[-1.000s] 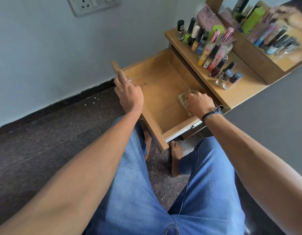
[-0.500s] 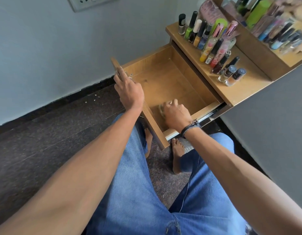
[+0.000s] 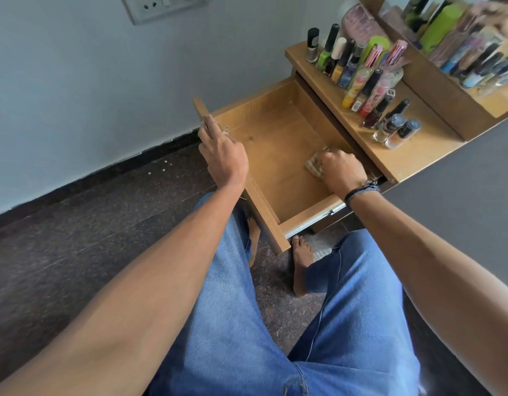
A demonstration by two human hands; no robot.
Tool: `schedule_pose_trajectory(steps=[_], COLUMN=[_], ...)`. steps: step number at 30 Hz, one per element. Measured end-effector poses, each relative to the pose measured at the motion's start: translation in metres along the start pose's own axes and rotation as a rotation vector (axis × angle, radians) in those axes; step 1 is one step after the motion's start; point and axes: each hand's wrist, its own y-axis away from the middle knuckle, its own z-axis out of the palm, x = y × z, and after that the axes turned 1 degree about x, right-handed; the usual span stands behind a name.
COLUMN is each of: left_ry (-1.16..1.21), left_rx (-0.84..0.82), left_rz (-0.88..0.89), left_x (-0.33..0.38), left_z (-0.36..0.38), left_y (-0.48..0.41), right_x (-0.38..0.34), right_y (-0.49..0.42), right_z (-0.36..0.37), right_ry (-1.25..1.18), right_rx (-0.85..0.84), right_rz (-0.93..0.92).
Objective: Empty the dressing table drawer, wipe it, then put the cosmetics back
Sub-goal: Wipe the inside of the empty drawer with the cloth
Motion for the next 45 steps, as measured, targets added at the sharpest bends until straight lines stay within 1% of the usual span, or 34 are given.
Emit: schedule_pose_trajectory(steps=[4, 6, 10, 12, 14, 17, 19, 23, 26, 29, 31, 36, 38, 41, 45], left_ry=[-0.005, 0.000, -0.004, -0.003, -0.009, -0.001, 0.008, 0.025, 0.022, 0.024, 0.024, 0.011, 0.010, 0.009, 0.030], left_rx=[0.005, 0.008, 0.011, 0.008, 0.008, 0.003, 0.001, 0.003, 0.004, 0.001, 0.001, -0.006, -0.015, -0.011, -0.011], left_rz=[0.010, 0.010, -0.001, 0.004, 0.011, 0.009, 0.016, 0.014, 0.014, 0.014, 0.020, 0.010, 0.005, -0.003, -0.019], left_x=[-0.001, -0.001, -0.001, -0.001, -0.001, -0.001, -0.002, -0.003, -0.003, -0.004, -0.005, -0.004, -0.003, 0.000, 0.001], left_z=[0.001, 0.002, 0.002, 0.001, 0.000, -0.001, 0.000, 0.001, 0.001, 0.002, 0.002, 0.001, 0.000, -0.001, -0.001], left_y=[-0.001, -0.001, -0.002, -0.001, 0.000, 0.001, 0.001, 0.001, 0.001, 0.001, 0.002, 0.002, 0.002, 0.003, 0.002], right_x=[-0.005, -0.011, -0.046, -0.061, -0.066, -0.055, -0.038, -0.001, 0.006, -0.006, -0.011, -0.026, -0.036, -0.054, -0.083], right_y=[0.001, 0.005, 0.019, 0.027, 0.031, 0.025, 0.012, -0.019, -0.027, -0.022, -0.022, -0.060, -0.079, -0.093, -0.071], right_z=[-0.001, 0.002, 0.017, 0.025, 0.028, 0.021, 0.013, -0.002, -0.003, 0.014, 0.024, 0.026, 0.025, 0.023, 0.040], right_ry=[-0.064, -0.111, -0.246, -0.236, -0.169, -0.140, -0.115, -0.041, -0.024, -0.019, -0.033, -0.018, -0.054, -0.094, -0.110], right_rx=[0.006, -0.016, -0.089, -0.141, -0.196, -0.251, -0.223, -0.126, -0.102, -0.057, -0.056, -0.094, -0.135, -0.169, -0.147], right_rz=[0.075, 0.074, -0.051, -0.133, -0.199, -0.257, -0.224, -0.038, 0.045, 0.031, 0.033, -0.015, -0.026, -0.085, -0.211])
